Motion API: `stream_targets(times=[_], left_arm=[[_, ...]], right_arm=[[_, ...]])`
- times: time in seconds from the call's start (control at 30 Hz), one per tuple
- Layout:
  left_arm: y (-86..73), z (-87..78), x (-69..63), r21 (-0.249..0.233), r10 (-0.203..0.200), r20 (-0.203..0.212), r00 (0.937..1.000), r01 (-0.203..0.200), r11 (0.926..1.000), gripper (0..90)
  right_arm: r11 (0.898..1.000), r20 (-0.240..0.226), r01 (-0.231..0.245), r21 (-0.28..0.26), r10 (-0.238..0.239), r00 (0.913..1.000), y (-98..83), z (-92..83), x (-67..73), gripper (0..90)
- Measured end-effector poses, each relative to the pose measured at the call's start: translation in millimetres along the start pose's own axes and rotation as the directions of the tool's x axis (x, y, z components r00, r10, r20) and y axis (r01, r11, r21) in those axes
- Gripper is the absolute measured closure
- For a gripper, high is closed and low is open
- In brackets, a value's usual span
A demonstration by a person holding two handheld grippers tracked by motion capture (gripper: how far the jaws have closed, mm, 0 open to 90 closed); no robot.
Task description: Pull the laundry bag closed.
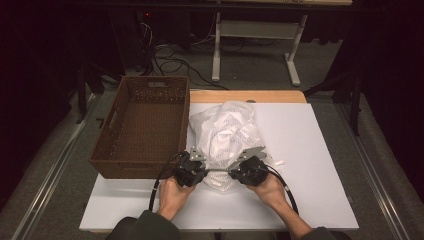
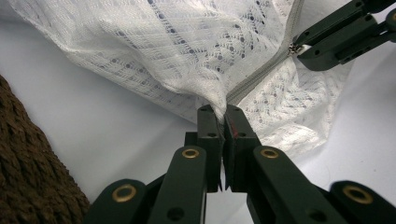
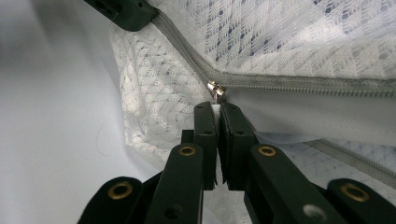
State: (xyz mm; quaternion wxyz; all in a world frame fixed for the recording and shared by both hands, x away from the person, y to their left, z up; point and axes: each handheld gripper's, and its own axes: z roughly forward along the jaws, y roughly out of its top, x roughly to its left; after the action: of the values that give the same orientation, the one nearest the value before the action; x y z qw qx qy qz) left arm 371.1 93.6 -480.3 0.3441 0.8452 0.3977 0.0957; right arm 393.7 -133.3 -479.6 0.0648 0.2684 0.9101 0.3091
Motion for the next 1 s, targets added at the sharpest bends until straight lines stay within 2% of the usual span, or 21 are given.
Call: stream_targets(times=[0.1, 0.17, 0.4, 0.43, 0.7, 1.0], left_arm=[[-0.3, -1.3, 1.3, -0.003, -0.004, -0.005, 1.0000, 0.004, 1.0000, 86.8], [0.0, -2.7, 2.1, -0.010, -0.016, 0.007, 0.9998, 0.016, 0.9998, 86.8], [-0.1, -4.1, 0.4, -0.010, -0.003, 0.000, 1.0000, 0.003, 0.9999, 86.9], [-0.6, -5.5, 0.3, -0.011, 0.000, -0.015, 0.9999, -0.001, 0.9999, 86.9], [-0.8, -7.0, 2.9, -0.013, -0.009, -0.015, 0.9998, 0.009, 0.9999, 86.9], [-1.5, -6.4, 4.1, -0.002, -0.004, -0.054, 0.9985, 0.004, 1.0000, 87.0]], right_arm=[[1.000, 0.009, 0.003, 0.002, -0.003, 1.0000, 0.2, -0.2, -1.7, 87.4], [1.000, -0.001, -0.016, 0.001, 0.016, 0.9999, -0.5, -0.5, -4.0, 87.4], [1.000, 0.007, -0.012, 0.003, 0.012, 0.9999, 0.1, -1.3, -3.8, 87.4], [1.000, 0.019, -0.006, 0.002, 0.006, 0.9998, 0.4, -2.1, -4.0, 87.4], [1.000, 0.045, -0.006, -0.001, 0.006, 0.9990, 0.0, -9.7, -6.8, 87.4], [1.000, 0.075, -0.007, 0.002, 0.007, 0.9972, -2.3, -17.4, -9.1, 87.5]])
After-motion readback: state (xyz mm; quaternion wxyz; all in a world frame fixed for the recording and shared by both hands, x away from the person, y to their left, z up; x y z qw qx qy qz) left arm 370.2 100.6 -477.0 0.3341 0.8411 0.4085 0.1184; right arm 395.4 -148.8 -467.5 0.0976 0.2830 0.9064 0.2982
